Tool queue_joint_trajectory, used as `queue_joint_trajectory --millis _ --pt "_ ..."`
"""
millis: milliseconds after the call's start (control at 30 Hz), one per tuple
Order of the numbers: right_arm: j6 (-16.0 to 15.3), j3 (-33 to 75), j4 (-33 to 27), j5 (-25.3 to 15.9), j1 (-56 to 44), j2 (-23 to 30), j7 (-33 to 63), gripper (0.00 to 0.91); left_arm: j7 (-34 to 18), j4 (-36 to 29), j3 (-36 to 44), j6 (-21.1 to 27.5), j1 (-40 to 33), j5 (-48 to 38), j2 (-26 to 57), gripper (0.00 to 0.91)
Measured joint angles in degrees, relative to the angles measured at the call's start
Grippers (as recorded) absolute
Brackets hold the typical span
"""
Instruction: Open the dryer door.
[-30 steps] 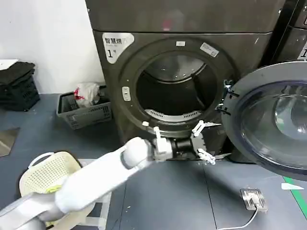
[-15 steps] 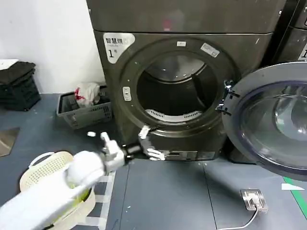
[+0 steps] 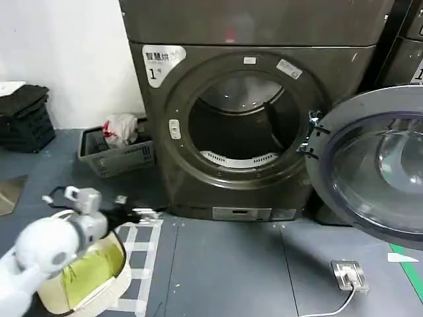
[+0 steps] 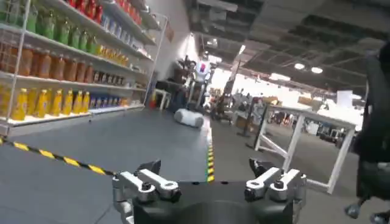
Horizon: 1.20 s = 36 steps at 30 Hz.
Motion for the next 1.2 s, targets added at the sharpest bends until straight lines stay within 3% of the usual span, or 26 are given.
queue_joint_trajectory --millis 233,700,900,1200 --pt "2.3 -1.6 -0.4 0.7 0.2 -1.4 -1.1 0.907 -11.6 1.2 -9.7 0.0 6.3 -17.0 3.4 0.907" --pt "5.8 -2.0 -0.2 2.6 -0.1 -1.2 -1.9 0.907 -36.9 9.3 -16.1 -0.1 9.9 -47.6 6.5 0.907" --pt "7.0 -2.1 -0.9 2.7 -0.2 -1.1 -1.9 0.907 -41.2 13.2 -19.6 -0.1 12.2 -55.7 7.2 0.907" --pt "8.2 -2.4 -1.7 3.0 0.1 -1.2 -1.7 0.907 -41.7 21.0 -21.5 -0.1 13.3 -59.0 6.3 0.907"
